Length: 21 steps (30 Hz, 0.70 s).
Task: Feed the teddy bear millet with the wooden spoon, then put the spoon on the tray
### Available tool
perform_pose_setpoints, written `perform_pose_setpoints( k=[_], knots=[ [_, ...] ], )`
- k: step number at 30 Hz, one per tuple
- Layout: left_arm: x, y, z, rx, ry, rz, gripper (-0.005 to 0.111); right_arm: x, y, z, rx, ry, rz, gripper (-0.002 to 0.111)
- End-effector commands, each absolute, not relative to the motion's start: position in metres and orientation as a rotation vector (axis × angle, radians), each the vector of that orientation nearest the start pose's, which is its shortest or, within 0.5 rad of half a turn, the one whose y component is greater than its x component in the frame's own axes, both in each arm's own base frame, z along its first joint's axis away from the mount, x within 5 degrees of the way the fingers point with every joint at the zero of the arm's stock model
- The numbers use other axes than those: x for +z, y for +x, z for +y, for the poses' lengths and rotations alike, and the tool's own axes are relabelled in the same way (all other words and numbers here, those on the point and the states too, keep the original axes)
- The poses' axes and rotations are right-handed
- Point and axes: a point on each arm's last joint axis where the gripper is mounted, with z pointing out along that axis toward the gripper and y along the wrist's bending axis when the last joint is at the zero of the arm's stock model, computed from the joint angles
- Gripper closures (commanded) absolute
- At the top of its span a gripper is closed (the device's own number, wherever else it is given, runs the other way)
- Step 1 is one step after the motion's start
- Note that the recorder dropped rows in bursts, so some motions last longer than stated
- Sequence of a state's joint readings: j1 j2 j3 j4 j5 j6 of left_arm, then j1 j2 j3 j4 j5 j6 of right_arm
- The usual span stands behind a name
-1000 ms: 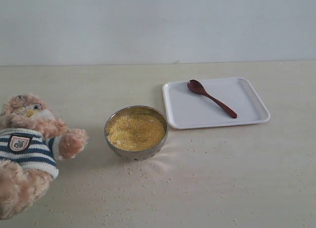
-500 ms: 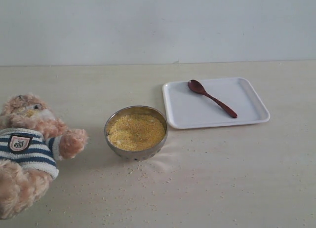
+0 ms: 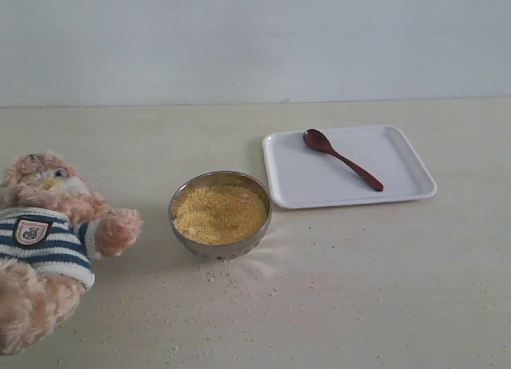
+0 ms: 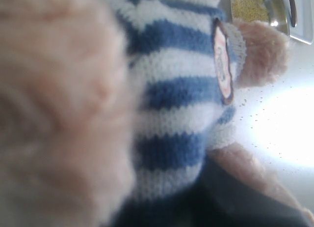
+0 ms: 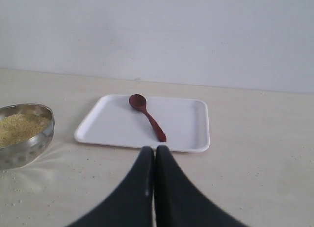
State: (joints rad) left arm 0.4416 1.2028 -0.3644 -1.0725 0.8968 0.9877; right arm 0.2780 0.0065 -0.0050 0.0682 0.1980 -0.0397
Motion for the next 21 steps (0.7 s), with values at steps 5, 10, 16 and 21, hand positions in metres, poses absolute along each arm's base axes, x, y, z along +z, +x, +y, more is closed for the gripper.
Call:
perform_pose_setpoints(
  k=[5, 10, 16, 21],
  knots=[
    [0.1842, 0.1631, 0.0069, -0.881, -0.260, 2.504, 0.099, 0.1959, 0.0552, 0.0093, 0.142, -0.108, 1.673, 0.108],
    [0.1842, 0.1631, 0.0069, -0.881, -0.260, 2.504, 0.099, 0.1959, 0.0557, 0.0056, 0.092, -0.052, 1.674, 0.108],
    [0.1842, 0.1631, 0.0069, -0.881, -0.260, 2.504, 0.099, 0.1959, 0.0558, 0.0050, 0.087, -0.039, 1.674, 0.108],
    [0.1842, 0.1631, 0.0069, -0.881, -0.260, 2.504, 0.099, 0.1959, 0.0558, 0.0050, 0.087, -0.039, 1.674, 0.108]
  ],
)
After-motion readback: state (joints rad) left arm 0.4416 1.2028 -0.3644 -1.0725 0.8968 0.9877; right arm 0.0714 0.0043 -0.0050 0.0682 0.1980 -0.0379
